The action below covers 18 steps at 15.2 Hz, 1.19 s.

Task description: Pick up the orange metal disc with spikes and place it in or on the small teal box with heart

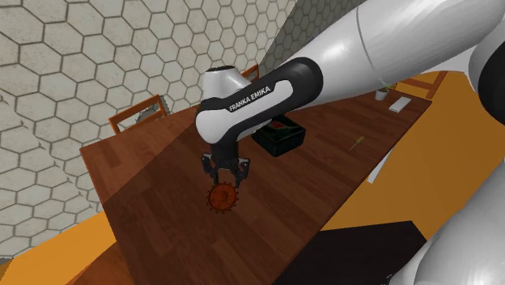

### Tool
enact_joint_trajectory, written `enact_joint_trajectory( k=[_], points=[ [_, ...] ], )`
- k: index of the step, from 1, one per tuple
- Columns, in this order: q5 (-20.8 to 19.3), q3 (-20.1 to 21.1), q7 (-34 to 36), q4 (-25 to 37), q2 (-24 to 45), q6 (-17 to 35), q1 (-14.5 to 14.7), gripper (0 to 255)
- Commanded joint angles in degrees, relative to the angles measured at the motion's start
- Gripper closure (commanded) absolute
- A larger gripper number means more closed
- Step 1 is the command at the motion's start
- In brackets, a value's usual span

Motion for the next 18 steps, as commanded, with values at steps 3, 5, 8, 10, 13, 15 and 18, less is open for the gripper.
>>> enact_joint_trajectory(
  k=[3, 5, 8, 10, 13, 15, 18],
  points=[
    [0.3, 0.0, 0.0, 1.5, -1.5, -3.0, -0.1, 255],
    [0.5, -0.1, 0.0, 2.2, -2.3, -4.5, -0.2, 255],
    [0.6, -0.1, 0.0, 3.3, -3.2, -6.3, -0.2, 255],
    [0.1, -1.4, -2.4, 4.4, -2.3, -7.0, -1.6, 255],
    [-0.6, -3.4, -5.9, 6.5, -0.7, -7.9, -3.6, 255],
    [-1.1, -4.6, -8.1, 8.3, 0.6, -8.7, -4.9, 255],
    [-1.9, -6.3, -11.3, 11.4, 2.8, -9.9, -6.8, 255]
  ],
)
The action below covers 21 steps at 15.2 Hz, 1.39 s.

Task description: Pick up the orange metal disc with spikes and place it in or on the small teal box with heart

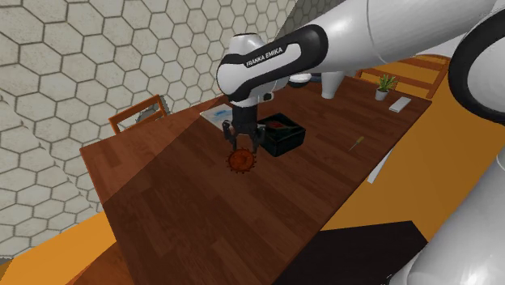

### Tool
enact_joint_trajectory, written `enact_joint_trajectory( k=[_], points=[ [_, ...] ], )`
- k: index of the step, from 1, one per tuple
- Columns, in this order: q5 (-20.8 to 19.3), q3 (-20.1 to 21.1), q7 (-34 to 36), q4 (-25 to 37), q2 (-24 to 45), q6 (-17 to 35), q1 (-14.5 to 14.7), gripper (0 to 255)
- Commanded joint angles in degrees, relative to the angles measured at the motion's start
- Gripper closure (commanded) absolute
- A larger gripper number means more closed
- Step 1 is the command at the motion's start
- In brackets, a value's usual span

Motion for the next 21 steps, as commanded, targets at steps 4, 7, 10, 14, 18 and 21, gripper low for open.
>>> enact_joint_trajectory(
  k=[4, 7, 10, 14, 18, 21],
  points=[
    [-1.2, -2.6, -5.1, 6.3, 4.5, -2.4, -3.0, 255],
    [-1.8, -4.0, -8.0, 10.9, 7.7, -4.1, -4.8, 255],
    [-2.3, -5.3, -10.8, 16.4, 11.4, -6.0, -6.6, 255],
    [-2.8, -6.8, -14.3, 25.0, 17.0, -9.3, -8.8, 255],
    [-3.2, -7.9, -17.5, 35.8, 23.9, -13.5, -11.0, 255],
    [-3.5, -8.7, -19.7, 46.2, 30.2, -17.7, -12.5, 255]
  ],
)
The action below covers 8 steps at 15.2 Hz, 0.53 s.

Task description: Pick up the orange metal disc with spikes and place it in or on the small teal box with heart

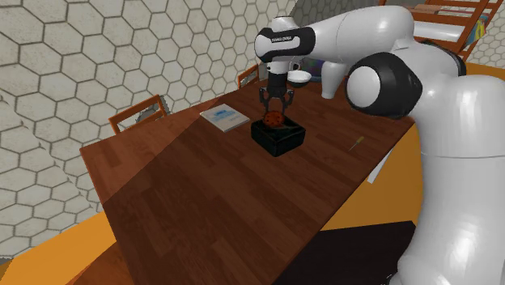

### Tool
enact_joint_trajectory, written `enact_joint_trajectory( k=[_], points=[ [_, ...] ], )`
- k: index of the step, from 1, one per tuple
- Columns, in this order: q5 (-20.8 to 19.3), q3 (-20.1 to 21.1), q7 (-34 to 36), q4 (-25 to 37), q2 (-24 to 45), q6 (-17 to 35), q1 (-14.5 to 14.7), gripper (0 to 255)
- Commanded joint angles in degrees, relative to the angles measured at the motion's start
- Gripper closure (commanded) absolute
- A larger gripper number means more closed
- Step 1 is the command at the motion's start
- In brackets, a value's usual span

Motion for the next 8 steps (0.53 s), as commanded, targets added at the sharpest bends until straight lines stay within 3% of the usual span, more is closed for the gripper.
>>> enact_joint_trajectory(
  k=[1, 5, 8],
  points=[
    [-0.2, -0.5, -1.5, 8.0, 4.7, -3.4, -1.1, 255],
    [-0.5, -1.1, -3.8, 32.1, 18.6, -13.8, -2.7, 255],
    [-0.5, -1.1, -3.9, 27.1, 17.1, -10.3, -2.8, 255]
  ],
)
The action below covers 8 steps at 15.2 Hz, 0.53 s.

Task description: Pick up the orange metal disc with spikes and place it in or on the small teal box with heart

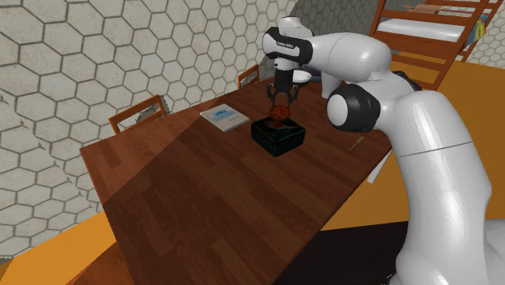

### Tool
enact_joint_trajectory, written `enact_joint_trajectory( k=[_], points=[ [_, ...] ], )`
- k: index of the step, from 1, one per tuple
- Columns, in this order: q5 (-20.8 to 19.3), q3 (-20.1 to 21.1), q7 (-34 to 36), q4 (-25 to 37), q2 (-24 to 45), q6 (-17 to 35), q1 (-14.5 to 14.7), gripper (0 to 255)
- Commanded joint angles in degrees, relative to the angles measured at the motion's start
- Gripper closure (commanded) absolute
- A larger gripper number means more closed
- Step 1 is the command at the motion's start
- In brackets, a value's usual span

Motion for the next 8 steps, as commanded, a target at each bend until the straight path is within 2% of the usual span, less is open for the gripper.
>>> enact_joint_trajectory(
  k=[1, 8],
  points=[
    [0.0, 0.0, -0.1, -1.0, 0.2, 1.3, -0.1, 255],
    [0.0, 0.0, -0.4, -7.7, -0.5, 7.2, -0.1, 255]
  ],
)
